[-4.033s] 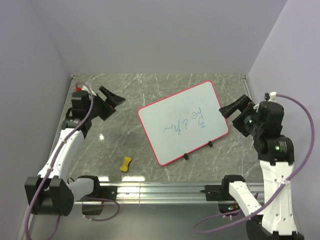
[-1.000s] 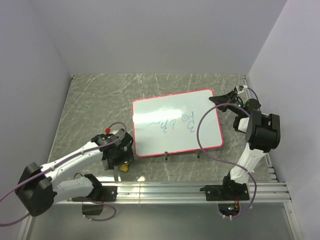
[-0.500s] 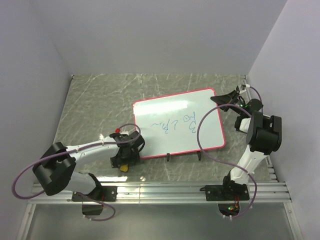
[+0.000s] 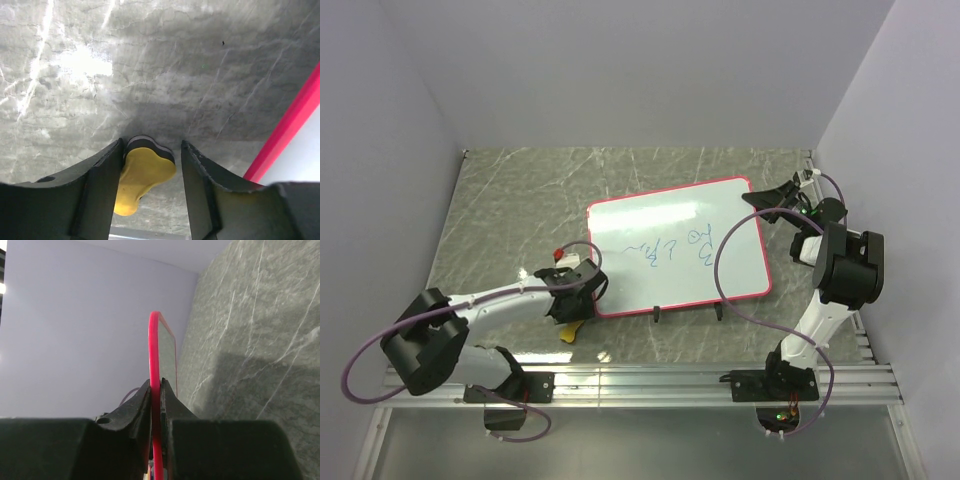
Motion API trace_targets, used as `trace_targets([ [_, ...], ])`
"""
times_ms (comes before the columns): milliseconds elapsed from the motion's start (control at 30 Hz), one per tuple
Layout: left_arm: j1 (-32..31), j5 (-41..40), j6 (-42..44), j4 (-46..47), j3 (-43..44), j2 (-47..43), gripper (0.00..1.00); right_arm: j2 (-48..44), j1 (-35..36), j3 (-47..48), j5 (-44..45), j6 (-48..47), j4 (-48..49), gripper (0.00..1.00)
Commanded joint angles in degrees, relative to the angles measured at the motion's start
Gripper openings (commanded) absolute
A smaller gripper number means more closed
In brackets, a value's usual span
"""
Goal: Erase the whiteboard
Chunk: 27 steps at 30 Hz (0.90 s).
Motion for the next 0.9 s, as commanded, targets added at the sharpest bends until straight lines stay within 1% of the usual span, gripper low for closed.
trace_targets([
  [0, 0.21, 2.9, -1.06, 1.32, -3.7, -0.93, 0.56, -2.89, -0.97, 0.1, 0.31, 3.12, 7.69, 0.0],
  [100, -0.41, 3.95, -3.34, -0.09, -4.23, -5.06, 0.64, -2.8, -0.97, -0.08, 0.48, 3.12, 7.69, 0.0],
  [133, -0.41, 3.96, -4.74, -0.79, -4.05, -6.2, 0.73, -2.8, -0.97, -0.25, 0.57, 3.2, 7.86, 0.0],
  [167, -0.41, 3.96, -4.93, -1.15, -3.79, -6.65, 0.78, -2.71, -0.97, -0.17, 0.57, 3.29, 8.12, 0.0],
  [233, -0.58, 4.31, -5.28, -2.29, -3.0, -6.92, 0.83, -2.62, -0.97, -0.16, 0.75, 3.56, 8.3, 0.0],
  [300, -1.37, 3.96, -5.54, -3.25, -2.3, -7.01, 0.83, -2.54, -0.88, -0.16, 0.75, 3.56, 8.21, 0.0],
  [433, -1.9, 2.99, -7.73, -6.24, -1.06, -5.96, 0.76, -2.19, -0.97, -0.08, 0.83, 3.73, 8.39, 0.0],
  [600, -1.99, 2.55, -7.83, -6.77, -0.98, -3.59, 0.73, -1.49, -0.97, -0.08, 1.1, 4.61, 9.71, 0.0],
  [733, -1.99, 2.81, -8.09, -6.42, -1.41, -1.56, 0.64, -0.69, -0.97, 0.45, 1.19, 5.92, 10.85, 0.0],
  [800, -1.99, 2.81, -8.18, -5.55, -2.03, -1.56, 0.61, -0.17, -0.97, 0.63, 1.27, 6.54, 11.99, 0.0],
  [867, -1.9, 2.99, -8.18, -4.58, -2.99, -1.47, 0.5, 0.19, -0.97, 0.71, 1.36, 7.24, 12.69, 0.0],
])
